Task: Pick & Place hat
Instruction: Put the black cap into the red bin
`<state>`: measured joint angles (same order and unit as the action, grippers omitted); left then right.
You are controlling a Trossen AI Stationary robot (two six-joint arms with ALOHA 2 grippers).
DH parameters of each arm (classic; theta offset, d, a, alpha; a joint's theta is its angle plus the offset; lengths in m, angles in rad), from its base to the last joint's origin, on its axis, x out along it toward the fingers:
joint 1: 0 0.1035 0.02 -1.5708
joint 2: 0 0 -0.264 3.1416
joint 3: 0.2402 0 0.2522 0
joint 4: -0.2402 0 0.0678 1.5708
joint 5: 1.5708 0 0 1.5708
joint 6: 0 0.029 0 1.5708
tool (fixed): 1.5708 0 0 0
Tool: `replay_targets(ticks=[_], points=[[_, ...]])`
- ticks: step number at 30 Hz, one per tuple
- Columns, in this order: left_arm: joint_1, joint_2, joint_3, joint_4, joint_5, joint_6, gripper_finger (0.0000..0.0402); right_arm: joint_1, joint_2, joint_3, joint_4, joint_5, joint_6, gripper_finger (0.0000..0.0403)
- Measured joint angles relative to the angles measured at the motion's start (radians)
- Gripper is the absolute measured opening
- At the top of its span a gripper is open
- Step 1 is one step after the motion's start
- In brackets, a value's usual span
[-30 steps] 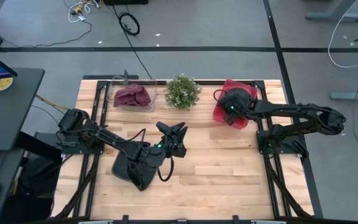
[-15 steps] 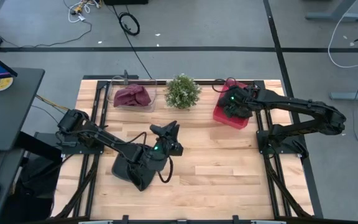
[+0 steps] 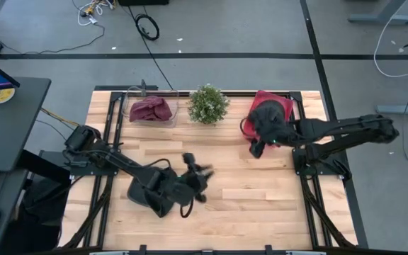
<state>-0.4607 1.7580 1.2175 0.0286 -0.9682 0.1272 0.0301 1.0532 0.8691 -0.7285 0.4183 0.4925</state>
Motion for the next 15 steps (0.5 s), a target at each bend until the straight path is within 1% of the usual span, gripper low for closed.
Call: replay_targets(ticks=[1, 2, 3, 4, 5, 7, 9, 10, 13, 15], points=[[0.014, 0.0, 0.0, -0.044, 0.148, -0.079, 0.0098, 0.027, 0.001, -0.002, 0.019, 0.0, 0.006, 0.0238], [0.028, 0.0, 0.0, -0.089, 0.27, -0.135, 0.0088, 0.049, 0.002, -0.008, 0.041, 0.0, 0.007, 0.0234], [0.038, 0.0, 0.0, -0.138, 0.356, -0.182, 0.0078, 0.067, 0.002, -0.013, 0.055, 0.0, 0.007, 0.0231], [0.044, 0.0, 0.0, -0.189, 0.406, -0.228, 0.0067, 0.084, 0.002, -0.019, 0.068, 0.001, 0.008, 0.0228], [0.046, 0.0, 0.0, -0.241, 0.42, -0.266, 0.0057, 0.098, 0.003, -0.026, 0.087, 0.001, 0.013, 0.0227], [0.041, 0.0, 0.004, -0.36, 0.406, -0.324, 0.0039, 0.118, 0.003, -0.041, 0.122, 0.011, 0.025, 0.0226], [0.025, -0.001, 0.032, -0.526, 0.403, -0.373, 0.0026, 0.133, 0.003, -0.065, 0.16, 0.018, 0.031, 0.0226], [0.019, -0.003, 0.049, -0.604, 0.43, -0.394, 0.0023, 0.137, 0.003, -0.08, 0.186, 0.019, 0.033, 0.0226], [0.017, -0.008, 0.074, -0.792, 0.557, -0.431, 0.0023, 0.146, 0.003, -0.138, 0.283, 0.017, 0.035, 0.0226], [0.025, -0.006, 0.074, -0.893, 0.592, -0.431, 0.003, 0.149, 0.003, -0.18, 0.364, 0.013, 0.038, 0.0226]])
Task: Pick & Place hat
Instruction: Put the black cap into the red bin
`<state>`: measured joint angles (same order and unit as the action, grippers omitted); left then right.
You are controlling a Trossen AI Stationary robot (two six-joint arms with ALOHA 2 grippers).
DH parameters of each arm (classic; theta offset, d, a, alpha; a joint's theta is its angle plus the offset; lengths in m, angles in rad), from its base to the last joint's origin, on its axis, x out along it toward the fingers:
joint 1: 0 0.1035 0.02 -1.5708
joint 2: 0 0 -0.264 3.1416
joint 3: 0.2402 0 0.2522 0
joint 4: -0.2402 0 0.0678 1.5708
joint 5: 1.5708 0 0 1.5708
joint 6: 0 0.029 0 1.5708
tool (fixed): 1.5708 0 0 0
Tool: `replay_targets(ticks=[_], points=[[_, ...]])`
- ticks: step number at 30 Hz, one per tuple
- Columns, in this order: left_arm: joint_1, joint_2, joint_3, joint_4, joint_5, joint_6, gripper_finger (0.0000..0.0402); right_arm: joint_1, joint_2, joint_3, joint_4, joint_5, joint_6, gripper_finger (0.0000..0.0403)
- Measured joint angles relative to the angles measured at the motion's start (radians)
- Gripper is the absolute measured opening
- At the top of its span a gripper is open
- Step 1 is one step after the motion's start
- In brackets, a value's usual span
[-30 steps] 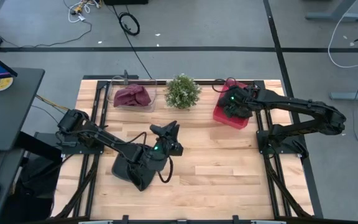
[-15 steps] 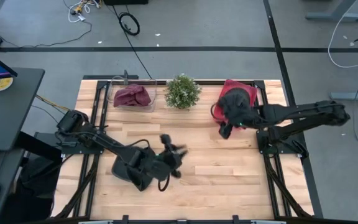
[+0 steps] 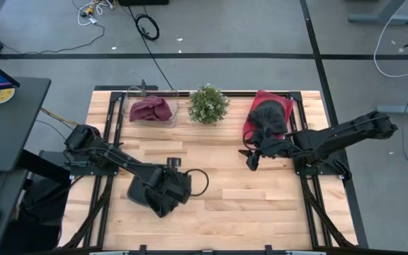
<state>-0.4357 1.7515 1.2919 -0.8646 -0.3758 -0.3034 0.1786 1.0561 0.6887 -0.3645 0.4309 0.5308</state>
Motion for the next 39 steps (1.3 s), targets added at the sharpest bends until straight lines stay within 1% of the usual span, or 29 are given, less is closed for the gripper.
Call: replay_targets(ticks=[4, 7, 14, 20, 24, 31, 36, 39], points=[[0.041, 0.0, -0.013, -0.128, 0.011, 0.05, 0.0051, 0.0, 0.0, -0.058, 0.115, -0.016, 0.0, 0.0226], [0.094, 0.0, -0.016, -0.194, 0.043, 0.052, 0.0075, 0.0, 0.0, -0.076, 0.152, -0.043, 0.003, 0.0226], [0.217, 0.0, -0.016, -0.209, 0.196, 0.067, 0.0157, 0.0, 0.0, -0.076, 0.161, -0.058, 0.003, 0.0226], [0.279, 0.0, -0.016, -0.21, 0.343, 0.167, 0.0223, 0.0, 0.0, -0.076, 0.163, -0.058, 0.0, 0.0226], [0.304, 0.0, -0.016, -0.21, 0.355, 0.179, 0.0251, 0.0, 0.0, -0.076, 0.163, -0.058, -0.011, 0.0226], [0.339, 0.0, -0.018, -0.202, 0.338, 0.093, 0.0284, 0.0, 0.0, -0.076, 0.163, -0.058, -0.015, 0.0226], [0.35, 0.0, -0.076, -0.135, 0.373, 0.079, 0.0306, 0.0, 0.0, -0.076, 0.167, -0.058, -0.015, 0.0226], [0.354, 0.0, -0.12, -0.129, 0.346, 0.083, 0.0317, 0.0, 0.0, -0.076, 0.174, -0.058, -0.015, 0.0226]])
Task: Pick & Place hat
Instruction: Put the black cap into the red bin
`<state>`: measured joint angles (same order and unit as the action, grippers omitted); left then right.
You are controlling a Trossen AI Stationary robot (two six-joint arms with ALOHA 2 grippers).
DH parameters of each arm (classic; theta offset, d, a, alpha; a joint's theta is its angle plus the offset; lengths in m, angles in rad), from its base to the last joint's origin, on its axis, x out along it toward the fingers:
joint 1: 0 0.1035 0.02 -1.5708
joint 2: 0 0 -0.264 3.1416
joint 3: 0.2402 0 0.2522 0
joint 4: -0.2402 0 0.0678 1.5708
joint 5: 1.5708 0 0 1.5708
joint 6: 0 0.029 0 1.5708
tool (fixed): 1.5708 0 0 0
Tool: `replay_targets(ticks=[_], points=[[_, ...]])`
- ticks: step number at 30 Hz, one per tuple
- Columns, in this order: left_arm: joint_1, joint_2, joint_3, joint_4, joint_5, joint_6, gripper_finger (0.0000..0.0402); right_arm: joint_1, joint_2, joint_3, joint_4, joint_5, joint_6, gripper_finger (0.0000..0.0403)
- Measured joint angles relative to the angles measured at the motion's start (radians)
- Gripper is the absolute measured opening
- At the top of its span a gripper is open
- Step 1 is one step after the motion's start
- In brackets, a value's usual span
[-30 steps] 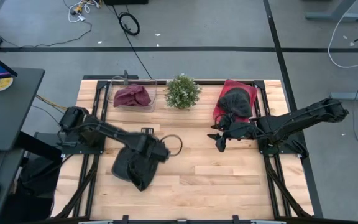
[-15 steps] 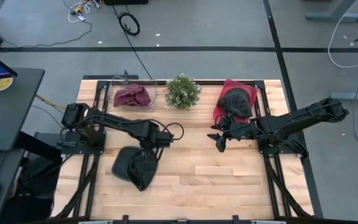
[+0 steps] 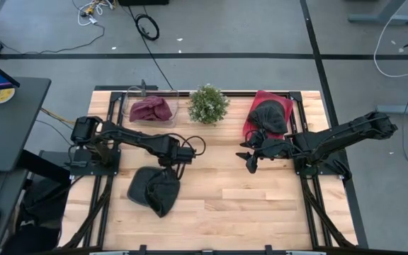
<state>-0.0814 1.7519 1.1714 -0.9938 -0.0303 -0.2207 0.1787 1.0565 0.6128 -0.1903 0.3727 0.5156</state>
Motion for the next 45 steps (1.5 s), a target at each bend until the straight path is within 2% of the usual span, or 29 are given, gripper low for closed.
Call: replay_targets(ticks=[2, 4, 9, 12, 15, 19, 25, 27, 32, 39, 42, 45], points=[[0.001, 0.0, -0.025, 0.002, -0.003, -0.003, 0.032, 0.0, 0.0, 0.0, 0.001, 0.0, 0.0, 0.0226], [0.001, 0.0, -0.05, 0.019, 0.04, -0.003, 0.0321, 0.0, 0.0, 0.0, 0.009, 0.0, -0.004, 0.0226], [-0.001, 0.0, -0.128, 0.173, 0.124, 0.001, 0.032, 0.0, 0.0, 0.0, 0.041, 0.0, -0.027, 0.0226], [0.0, 0.0, -0.152, 0.178, 0.139, 0.041, 0.0319, 0.0, 0.0, 0.0, 0.045, 0.0, -0.027, 0.0226], [-0.002, 0.0, -0.156, 0.167, 0.14, 0.05, 0.03, 0.0, 0.0, 0.0, 0.045, 0.0, -0.027, 0.0226], [-0.014, 0.0, -0.155, 0.163, 0.14, 0.084, 0.0224, 0.0, 0.0, 0.0, 0.045, 0.0, -0.027, 0.0226], [-0.029, 0.0, -0.097, 0.095, 0.188, 0.153, 0.0028, 0.0, 0.0, 0.0, 0.045, 0.0, -0.027, 0.0226], [-0.037, 0.001, -0.065, 0.073, 0.184, 0.154, 0.002, 0.0, 0.0, 0.0, 0.045, 0.0, -0.027, 0.0226], [-0.069, 0.001, 0.063, 0.006, 0.104, 0.152, 0.0016, 0.0, 0.0, 0.0, 0.045, -0.001, -0.026, 0.0226], [-0.116, 0.001, 0.327, -0.102, -0.213, 0.095, 0.0017, 0.0, 0.0, 0.0, 0.047, -0.021, 0.008, 0.0226], [-0.135, 0.001, 0.432, -0.11, -0.334, 0.06, 0.0017, 0.0, 0.0, 0.0, 0.05, -0.074, 0.045, 0.0226], [-0.153, 0.001, 0.518, -0.11, -0.38, 0.043, 0.0017, 0.004, 0.0, 0.0, 0.07, -0.103, 0.052, 0.0226]])
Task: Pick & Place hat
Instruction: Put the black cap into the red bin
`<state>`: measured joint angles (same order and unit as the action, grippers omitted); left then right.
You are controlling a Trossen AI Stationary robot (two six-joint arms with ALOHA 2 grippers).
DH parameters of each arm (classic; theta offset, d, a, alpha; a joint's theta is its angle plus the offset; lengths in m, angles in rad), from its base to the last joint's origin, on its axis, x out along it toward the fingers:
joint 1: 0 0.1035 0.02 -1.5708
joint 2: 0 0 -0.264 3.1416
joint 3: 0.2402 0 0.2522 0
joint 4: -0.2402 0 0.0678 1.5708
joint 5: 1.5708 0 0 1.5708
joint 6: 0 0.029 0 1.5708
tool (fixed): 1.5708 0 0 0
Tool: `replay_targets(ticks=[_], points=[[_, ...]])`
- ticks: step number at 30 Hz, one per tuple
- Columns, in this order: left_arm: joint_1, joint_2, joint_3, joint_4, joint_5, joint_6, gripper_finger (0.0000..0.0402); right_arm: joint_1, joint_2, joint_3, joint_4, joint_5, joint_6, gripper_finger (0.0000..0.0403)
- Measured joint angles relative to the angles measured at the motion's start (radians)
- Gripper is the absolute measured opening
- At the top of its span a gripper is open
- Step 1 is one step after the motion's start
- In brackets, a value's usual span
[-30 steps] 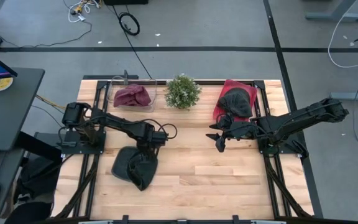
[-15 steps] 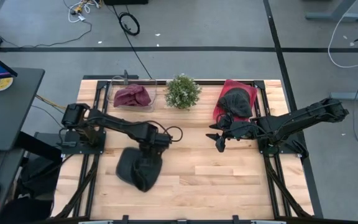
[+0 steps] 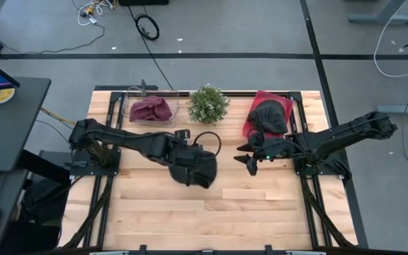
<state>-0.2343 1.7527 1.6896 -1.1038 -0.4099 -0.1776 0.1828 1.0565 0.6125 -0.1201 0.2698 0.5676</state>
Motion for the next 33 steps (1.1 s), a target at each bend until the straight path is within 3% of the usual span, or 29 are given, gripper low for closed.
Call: replay_targets(ticks=[8, 15, 27, 33], points=[[-0.026, 0.0, 0.11, 0.0, -0.073, -0.001, 0.0017, 0.005, 0.0, 0.0, 0.132, 0.0, -0.085, 0.0226], [-0.02, 0.0, 0.112, 0.008, -0.121, 0.008, 0.0017, 0.005, 0.034, 0.0, 0.249, -0.056, -0.111, 0.0232], [-0.021, 0.0, 0.112, 0.067, -0.151, 0.064, 0.0018, 0.0, 0.153, 0.0, 0.443, -0.088, -0.164, 0.0308], [-0.021, 0.0, 0.112, 0.068, -0.158, 0.07, 0.0018, 0.0, 0.196, 0.0, 0.495, -0.097, -0.158, 0.0293]])
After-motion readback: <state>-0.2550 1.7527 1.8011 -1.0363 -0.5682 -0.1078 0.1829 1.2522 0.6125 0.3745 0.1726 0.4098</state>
